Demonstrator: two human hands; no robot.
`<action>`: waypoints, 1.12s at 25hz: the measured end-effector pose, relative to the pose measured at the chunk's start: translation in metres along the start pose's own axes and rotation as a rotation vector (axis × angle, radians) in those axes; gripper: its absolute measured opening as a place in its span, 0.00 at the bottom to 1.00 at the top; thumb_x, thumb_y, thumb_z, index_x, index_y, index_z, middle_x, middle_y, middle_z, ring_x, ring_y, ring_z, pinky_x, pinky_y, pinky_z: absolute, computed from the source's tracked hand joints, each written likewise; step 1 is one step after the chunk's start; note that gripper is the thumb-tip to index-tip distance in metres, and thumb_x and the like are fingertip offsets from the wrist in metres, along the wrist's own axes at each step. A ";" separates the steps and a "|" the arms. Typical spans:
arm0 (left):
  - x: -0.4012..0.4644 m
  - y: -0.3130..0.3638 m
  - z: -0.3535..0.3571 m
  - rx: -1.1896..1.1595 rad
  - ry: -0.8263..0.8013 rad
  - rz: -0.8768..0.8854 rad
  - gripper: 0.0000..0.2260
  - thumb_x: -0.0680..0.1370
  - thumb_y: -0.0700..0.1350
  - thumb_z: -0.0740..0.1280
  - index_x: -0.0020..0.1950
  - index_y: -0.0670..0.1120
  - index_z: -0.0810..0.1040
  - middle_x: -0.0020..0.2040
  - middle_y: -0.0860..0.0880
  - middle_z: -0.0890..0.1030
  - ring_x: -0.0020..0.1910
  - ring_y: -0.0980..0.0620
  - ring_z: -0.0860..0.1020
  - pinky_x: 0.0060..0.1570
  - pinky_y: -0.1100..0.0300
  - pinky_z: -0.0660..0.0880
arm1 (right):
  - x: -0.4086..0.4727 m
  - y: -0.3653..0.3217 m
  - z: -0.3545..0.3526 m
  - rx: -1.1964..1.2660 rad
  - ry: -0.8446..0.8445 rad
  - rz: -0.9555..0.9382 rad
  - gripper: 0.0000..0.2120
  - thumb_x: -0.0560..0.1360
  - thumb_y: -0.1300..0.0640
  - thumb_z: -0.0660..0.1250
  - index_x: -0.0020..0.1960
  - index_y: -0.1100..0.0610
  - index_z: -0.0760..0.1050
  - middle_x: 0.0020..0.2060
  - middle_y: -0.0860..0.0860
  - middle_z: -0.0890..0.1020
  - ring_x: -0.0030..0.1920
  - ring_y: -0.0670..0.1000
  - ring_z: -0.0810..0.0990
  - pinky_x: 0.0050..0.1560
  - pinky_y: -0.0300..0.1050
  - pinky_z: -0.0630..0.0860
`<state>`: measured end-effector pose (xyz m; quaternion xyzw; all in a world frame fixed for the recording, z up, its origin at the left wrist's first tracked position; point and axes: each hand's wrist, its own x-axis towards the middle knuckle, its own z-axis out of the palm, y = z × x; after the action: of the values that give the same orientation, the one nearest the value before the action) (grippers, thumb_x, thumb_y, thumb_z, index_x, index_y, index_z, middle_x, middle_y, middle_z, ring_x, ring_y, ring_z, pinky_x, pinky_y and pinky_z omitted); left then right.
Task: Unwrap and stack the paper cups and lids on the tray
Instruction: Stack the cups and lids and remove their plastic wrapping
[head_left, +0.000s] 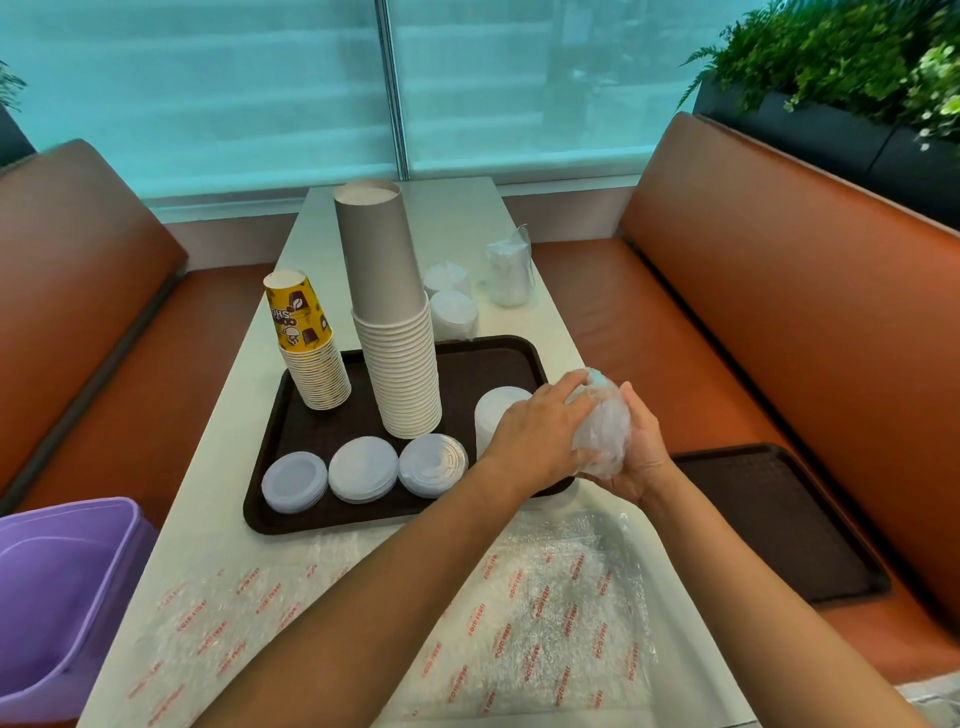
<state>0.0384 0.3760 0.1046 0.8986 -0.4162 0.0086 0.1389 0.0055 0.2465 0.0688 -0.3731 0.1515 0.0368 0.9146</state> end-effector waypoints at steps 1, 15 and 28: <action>0.001 -0.001 -0.001 0.032 -0.034 -0.004 0.29 0.77 0.54 0.65 0.74 0.48 0.61 0.74 0.52 0.57 0.64 0.49 0.67 0.54 0.52 0.73 | 0.000 0.000 0.000 -0.002 0.007 0.026 0.23 0.80 0.42 0.51 0.55 0.57 0.77 0.43 0.57 0.84 0.43 0.55 0.83 0.36 0.50 0.82; 0.007 -0.016 -0.018 -0.242 0.010 0.009 0.24 0.74 0.49 0.70 0.69 0.50 0.68 0.65 0.50 0.67 0.60 0.51 0.70 0.55 0.60 0.69 | 0.008 0.002 -0.002 -0.021 0.069 -0.033 0.10 0.80 0.61 0.56 0.55 0.62 0.75 0.48 0.61 0.81 0.48 0.59 0.81 0.46 0.56 0.79; 0.008 -0.018 -0.018 -0.438 0.170 -0.072 0.18 0.73 0.41 0.72 0.61 0.43 0.75 0.63 0.50 0.72 0.55 0.55 0.71 0.55 0.60 0.72 | 0.013 0.000 -0.001 0.075 -0.118 -0.064 0.17 0.78 0.52 0.58 0.62 0.59 0.74 0.54 0.59 0.80 0.54 0.57 0.80 0.52 0.58 0.78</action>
<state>0.0585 0.3859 0.1187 0.8573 -0.3625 -0.0113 0.3655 0.0174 0.2453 0.0644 -0.3403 0.0866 0.0236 0.9360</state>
